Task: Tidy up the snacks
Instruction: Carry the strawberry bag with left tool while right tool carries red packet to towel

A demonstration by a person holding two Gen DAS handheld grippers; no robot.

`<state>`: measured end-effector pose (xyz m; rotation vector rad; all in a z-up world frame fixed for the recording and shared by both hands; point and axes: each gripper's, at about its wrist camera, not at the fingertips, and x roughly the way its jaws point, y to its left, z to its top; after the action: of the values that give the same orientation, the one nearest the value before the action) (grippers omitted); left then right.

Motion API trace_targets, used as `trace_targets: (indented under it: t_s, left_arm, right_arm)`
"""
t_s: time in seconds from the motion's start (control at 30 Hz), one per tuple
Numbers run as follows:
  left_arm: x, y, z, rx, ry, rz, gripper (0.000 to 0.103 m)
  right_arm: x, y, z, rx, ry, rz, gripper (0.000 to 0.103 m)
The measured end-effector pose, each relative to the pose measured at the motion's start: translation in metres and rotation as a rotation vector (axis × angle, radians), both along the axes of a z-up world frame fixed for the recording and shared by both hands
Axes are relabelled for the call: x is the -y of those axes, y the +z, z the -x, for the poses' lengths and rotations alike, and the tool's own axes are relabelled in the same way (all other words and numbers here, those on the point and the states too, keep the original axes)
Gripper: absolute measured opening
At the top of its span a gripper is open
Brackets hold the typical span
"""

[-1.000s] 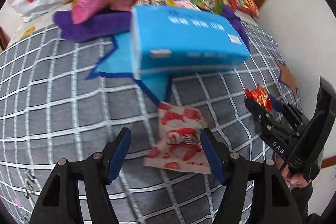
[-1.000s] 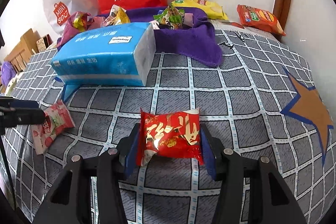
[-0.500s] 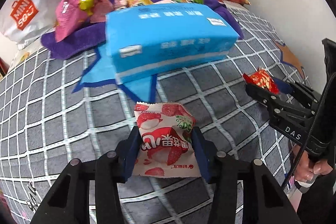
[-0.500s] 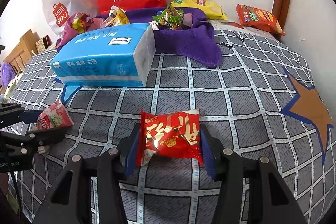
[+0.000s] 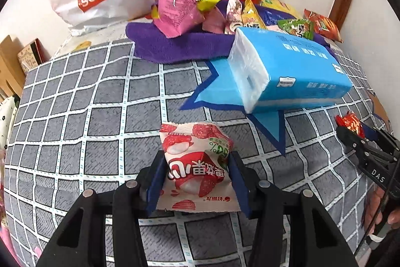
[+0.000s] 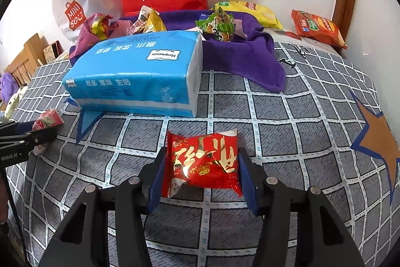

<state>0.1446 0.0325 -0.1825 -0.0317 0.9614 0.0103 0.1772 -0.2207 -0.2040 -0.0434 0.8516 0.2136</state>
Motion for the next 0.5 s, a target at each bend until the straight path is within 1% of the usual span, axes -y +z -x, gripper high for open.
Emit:
trace_targets:
  t_s: [0.13,0.27,0.43,0.5]
  left_arm:
    - [0.0026,-0.0026,0.0052,0.05,0.002,-0.022,0.049]
    - [0.0038,-0.0048,0.0082,0.095,0.002,-0.029,0.051]
    - [-0.0007,-0.0042,0.0092,0.1,0.008,0.011,0.052]
    - [0.0009,-0.0044,0.0087,0.098,0.007,-0.001,0.052]
  right_arm:
    - [-0.0009,-0.0009,-0.0006,-0.006,0.012,-0.004,0.058]
    - [-0.0018,-0.0009,-0.0004,-0.005,0.013,0.003,0.059]
    - [-0.0009,-0.0008,-0.0008,-0.007,0.013,-0.01,0.059]
    - [-0.0013,-0.001,-0.001,-0.007,0.013,-0.002,0.059]
